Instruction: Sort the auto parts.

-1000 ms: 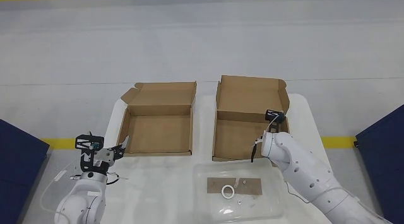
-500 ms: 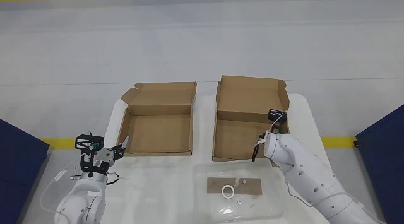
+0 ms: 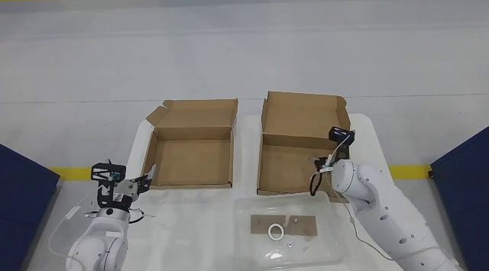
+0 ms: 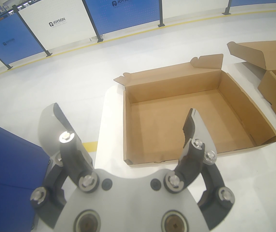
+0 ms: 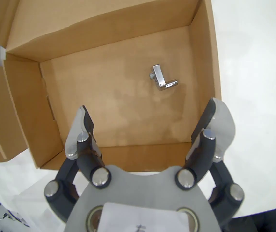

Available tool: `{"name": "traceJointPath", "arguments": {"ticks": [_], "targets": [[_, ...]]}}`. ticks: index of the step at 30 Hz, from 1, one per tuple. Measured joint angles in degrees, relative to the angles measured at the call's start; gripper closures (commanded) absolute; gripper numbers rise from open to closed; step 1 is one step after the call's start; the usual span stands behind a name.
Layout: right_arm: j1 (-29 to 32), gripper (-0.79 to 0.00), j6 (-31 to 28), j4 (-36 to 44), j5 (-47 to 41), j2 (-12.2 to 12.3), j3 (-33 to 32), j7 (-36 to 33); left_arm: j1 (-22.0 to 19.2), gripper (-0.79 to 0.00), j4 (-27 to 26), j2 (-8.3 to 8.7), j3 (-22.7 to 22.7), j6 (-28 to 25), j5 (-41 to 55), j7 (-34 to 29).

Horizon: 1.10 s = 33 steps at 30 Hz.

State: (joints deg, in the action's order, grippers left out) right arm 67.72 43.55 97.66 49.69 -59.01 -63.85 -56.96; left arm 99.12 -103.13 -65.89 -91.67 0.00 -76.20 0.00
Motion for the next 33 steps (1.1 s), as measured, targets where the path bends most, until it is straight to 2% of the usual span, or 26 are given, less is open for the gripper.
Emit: {"name": "traceJointPath", "arguments": {"ticks": [10,13,20,30,33], "targets": [[0.48,-0.785,-0.90,1.17,-0.73,0.07,-0.70,-0.06,0.00,-0.785,0.00,0.00,0.00,0.00,0.00,0.00],[1.63,-0.785,-4.87,4.44,-1.04,0.35,-2.23,0.74,0.00,-0.785,0.00,0.00,0.00,0.00,0.00,0.00],[5.38,-0.785,-17.51,13.98,-0.86,2.14,-8.02,-9.07,0.00,-0.785,0.00,0.00,0.00,0.00,0.00,0.00],[5.57,-0.785,-18.40,14.49,-0.64,2.23,-8.19,-9.48,0.00,-0.785,0.00,0.00,0.00,0.00,0.00,0.00],[5.47,-0.785,-24.05,17.01,-1.07,2.48,-8.07,-10.18,0.00,-0.785,0.00,0.00,0.00,0.00,0.00,0.00]]}}
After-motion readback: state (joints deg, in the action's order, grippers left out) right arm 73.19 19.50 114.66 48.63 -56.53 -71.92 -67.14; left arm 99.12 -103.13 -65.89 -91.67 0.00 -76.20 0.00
